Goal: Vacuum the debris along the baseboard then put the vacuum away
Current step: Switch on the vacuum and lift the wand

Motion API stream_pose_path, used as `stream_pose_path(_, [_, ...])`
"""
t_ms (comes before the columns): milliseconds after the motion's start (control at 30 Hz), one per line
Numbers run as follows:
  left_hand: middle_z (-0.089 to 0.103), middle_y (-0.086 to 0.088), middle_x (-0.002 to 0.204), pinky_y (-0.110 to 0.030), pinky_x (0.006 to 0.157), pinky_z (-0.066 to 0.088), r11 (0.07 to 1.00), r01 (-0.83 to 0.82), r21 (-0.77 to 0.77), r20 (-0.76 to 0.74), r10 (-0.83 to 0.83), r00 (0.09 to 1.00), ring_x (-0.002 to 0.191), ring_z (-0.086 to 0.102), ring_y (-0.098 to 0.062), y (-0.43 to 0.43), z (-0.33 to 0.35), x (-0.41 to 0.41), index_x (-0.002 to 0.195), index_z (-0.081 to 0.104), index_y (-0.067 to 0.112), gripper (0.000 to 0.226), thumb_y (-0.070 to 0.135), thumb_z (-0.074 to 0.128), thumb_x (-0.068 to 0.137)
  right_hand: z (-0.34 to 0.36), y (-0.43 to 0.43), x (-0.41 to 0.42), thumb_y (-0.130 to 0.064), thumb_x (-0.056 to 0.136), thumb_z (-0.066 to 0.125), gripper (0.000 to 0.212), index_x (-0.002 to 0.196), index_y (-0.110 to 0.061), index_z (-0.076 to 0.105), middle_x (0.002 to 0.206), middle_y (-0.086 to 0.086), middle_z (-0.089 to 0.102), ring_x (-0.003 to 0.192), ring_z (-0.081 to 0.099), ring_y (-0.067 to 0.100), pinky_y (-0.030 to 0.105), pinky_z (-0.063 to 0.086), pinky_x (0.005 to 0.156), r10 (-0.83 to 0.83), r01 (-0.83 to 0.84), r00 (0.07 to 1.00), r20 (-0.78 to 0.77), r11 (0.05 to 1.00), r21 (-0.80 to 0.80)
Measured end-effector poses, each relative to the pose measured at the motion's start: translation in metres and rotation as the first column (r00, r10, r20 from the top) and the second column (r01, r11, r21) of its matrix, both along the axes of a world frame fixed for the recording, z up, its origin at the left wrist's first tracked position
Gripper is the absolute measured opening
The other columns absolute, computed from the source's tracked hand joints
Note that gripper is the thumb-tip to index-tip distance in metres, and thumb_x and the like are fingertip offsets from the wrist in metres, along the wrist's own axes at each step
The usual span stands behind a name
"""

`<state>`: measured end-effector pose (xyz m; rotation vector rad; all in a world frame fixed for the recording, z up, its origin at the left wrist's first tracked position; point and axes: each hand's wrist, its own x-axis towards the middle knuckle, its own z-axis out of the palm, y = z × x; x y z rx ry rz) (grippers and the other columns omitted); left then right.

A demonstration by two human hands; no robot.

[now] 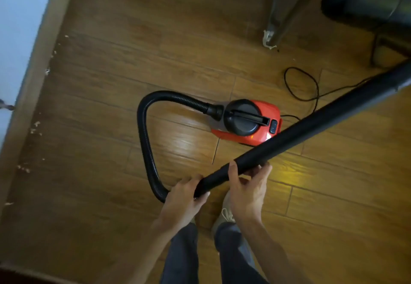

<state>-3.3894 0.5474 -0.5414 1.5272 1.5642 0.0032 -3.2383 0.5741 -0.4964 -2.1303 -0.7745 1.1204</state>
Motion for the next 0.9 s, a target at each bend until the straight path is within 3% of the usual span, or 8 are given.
stream_pose_path(100, [0.064, 0.013, 0.081, -0.020, 0.067, 0.052, 0.970, -0.243, 0.018, 0.115, 0.240, 0.964, 0.076, 0.064, -0.002, 0.006, 0.016, 0.003, 0.102, 0.063, 0.020, 0.023, 0.035, 0.069, 0.087, 0.015, 0.024, -0.010, -0.025, 0.088, 0.068, 0.044, 0.122, -0.020, 0.039, 0.101, -0.006, 0.064, 0.088, 0.063, -0.001, 0.023, 0.056, 0.069, 0.181, -0.182, 0.983, 0.019, 0.974, 0.137])
stream_pose_path(200, [0.067, 0.018, 0.077, -0.010, 0.069, 0.050, 0.859, -0.510, -0.043, 0.222, 0.506, 0.834, 0.077, 0.064, 0.009, 0.011, 0.031, 0.004, 0.090, 0.064, 0.028, 0.016, 0.029, 0.077, 0.081, 0.023, 0.046, -0.029, -0.019, 0.089, 0.068, 0.054, 0.135, -0.013, 0.039, 0.106, -0.005, 0.061, 0.094, 0.059, 0.000, 0.012, 0.049, 0.076, 0.373, -0.392, 0.920, 0.119, 0.883, 0.259])
stream_pose_path(333, [0.071, -0.007, 0.074, -0.044, 0.073, 0.059, 0.646, -0.726, -0.237, 0.364, 0.751, 0.550, 0.077, 0.070, -0.019, 0.014, 0.039, -0.001, 0.082, 0.068, 0.012, 0.012, 0.018, 0.078, 0.080, 0.028, 0.068, -0.067, -0.025, 0.091, 0.062, 0.064, 0.145, -0.019, 0.029, 0.123, 0.001, 0.060, 0.109, 0.061, 0.014, 0.034, 0.056, 0.087, 0.583, -0.618, 0.785, 0.210, 0.717, 0.322])
stream_pose_path(433, [0.062, -0.016, 0.062, -0.037, 0.063, 0.048, 0.430, -0.836, -0.342, 0.364, 0.880, 0.305, 0.067, 0.061, -0.025, 0.016, 0.050, -0.010, 0.067, 0.060, 0.004, 0.023, 0.009, 0.072, 0.085, 0.029, 0.077, -0.099, -0.022, 0.090, 0.062, 0.067, 0.149, -0.021, 0.029, 0.124, 0.003, 0.059, 0.109, 0.060, 0.015, 0.038, 0.056, 0.085, 0.737, -0.773, 0.626, 0.254, 0.546, 0.322])
stream_pose_path(500, [0.062, -0.012, 0.065, -0.041, 0.066, 0.048, 0.283, -0.862, -0.421, 0.301, 0.940, 0.161, 0.070, 0.059, -0.029, 0.015, 0.050, -0.017, 0.069, 0.059, 0.008, 0.022, 0.007, 0.069, 0.088, 0.031, 0.080, -0.117, -0.019, 0.089, 0.062, 0.067, 0.149, -0.022, 0.032, 0.120, 0.003, 0.059, 0.103, 0.059, 0.016, 0.039, 0.055, 0.082, 0.826, -0.850, 0.509, 0.243, 0.437, 0.295])
stream_pose_path(667, [0.069, -0.013, 0.107, -0.059, 0.095, 0.051, -0.034, -0.759, -0.650, 0.160, 0.971, -0.180, 0.109, 0.065, -0.033, 0.009, 0.043, -0.029, 0.101, 0.062, 0.012, 0.008, 0.012, 0.063, 0.094, 0.020, 0.079, -0.155, -0.023, 0.088, 0.064, 0.059, 0.143, -0.021, 0.041, 0.112, 0.003, 0.059, 0.095, 0.059, 0.019, 0.042, 0.054, 0.080, 0.929, -0.948, 0.297, 0.220, 0.260, 0.182])
stream_pose_path(800, [0.065, -0.017, 0.118, -0.059, 0.101, 0.046, -0.132, -0.659, -0.740, 0.100, 0.948, -0.302, 0.118, 0.060, -0.034, 0.005, 0.035, -0.030, 0.130, 0.052, 0.008, 0.032, 0.011, 0.054, 0.098, 0.006, 0.080, -0.167, -0.024, 0.089, 0.064, 0.054, 0.140, -0.024, 0.044, 0.108, -0.004, 0.054, 0.094, 0.054, 0.016, 0.036, 0.048, 0.083, 0.972, -0.981, 0.189, 0.139, 0.180, 0.070])
stream_pose_path(900, [0.067, -0.018, 0.116, -0.059, 0.098, 0.049, -0.174, -0.606, -0.777, 0.064, 0.934, -0.350, 0.114, 0.063, -0.032, 0.001, 0.022, -0.027, 0.130, 0.054, 0.008, 0.033, 0.014, 0.057, 0.098, -0.004, 0.079, -0.165, -0.021, 0.090, 0.063, 0.053, 0.140, -0.024, 0.046, 0.108, -0.007, 0.052, 0.097, 0.050, 0.013, 0.034, 0.045, 0.086, 0.984, -0.988, 0.156, 0.088, 0.154, 0.030])
